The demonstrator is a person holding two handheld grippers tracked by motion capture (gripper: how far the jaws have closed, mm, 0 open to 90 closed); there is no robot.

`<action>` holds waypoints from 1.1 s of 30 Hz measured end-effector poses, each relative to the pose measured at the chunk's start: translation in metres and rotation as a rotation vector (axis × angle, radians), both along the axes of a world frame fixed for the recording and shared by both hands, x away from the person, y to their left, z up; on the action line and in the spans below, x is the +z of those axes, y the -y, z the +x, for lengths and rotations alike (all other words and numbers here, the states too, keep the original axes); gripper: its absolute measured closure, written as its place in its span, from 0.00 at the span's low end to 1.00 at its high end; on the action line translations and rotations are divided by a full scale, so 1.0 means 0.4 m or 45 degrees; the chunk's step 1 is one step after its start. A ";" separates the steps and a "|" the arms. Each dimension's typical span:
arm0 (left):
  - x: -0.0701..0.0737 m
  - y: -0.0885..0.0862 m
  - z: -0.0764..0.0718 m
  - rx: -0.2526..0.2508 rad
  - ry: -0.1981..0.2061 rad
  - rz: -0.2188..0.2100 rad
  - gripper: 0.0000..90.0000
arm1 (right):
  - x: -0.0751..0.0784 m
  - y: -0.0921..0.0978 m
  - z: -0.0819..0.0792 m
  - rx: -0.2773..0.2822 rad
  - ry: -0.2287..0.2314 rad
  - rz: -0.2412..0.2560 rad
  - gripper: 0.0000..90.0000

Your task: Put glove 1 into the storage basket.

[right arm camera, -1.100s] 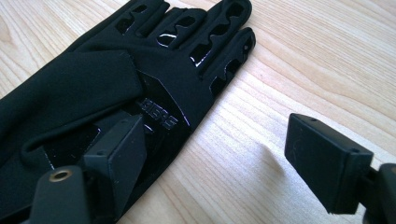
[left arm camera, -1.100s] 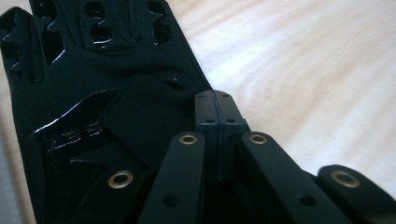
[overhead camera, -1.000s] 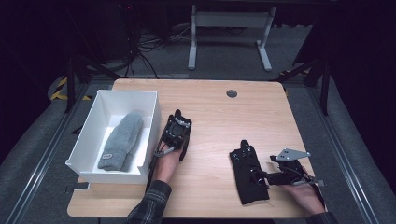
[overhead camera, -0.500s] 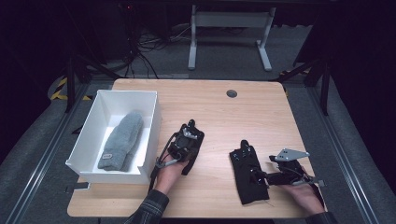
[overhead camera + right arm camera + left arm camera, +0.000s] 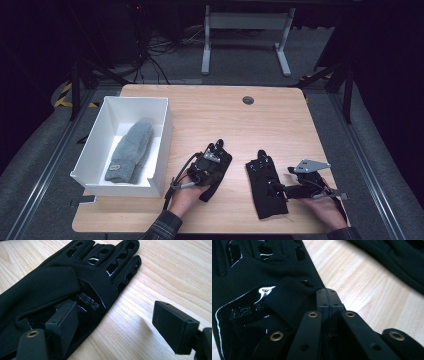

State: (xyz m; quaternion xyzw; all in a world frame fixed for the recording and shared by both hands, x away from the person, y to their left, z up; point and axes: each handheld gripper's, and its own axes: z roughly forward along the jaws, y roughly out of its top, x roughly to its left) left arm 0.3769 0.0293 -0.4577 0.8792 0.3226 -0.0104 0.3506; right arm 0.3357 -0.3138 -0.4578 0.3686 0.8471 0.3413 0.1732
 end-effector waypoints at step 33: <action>0.037 -0.114 0.011 0.125 0.038 -0.074 0.77 | 0.015 0.008 -0.005 -0.003 0.006 0.036 0.35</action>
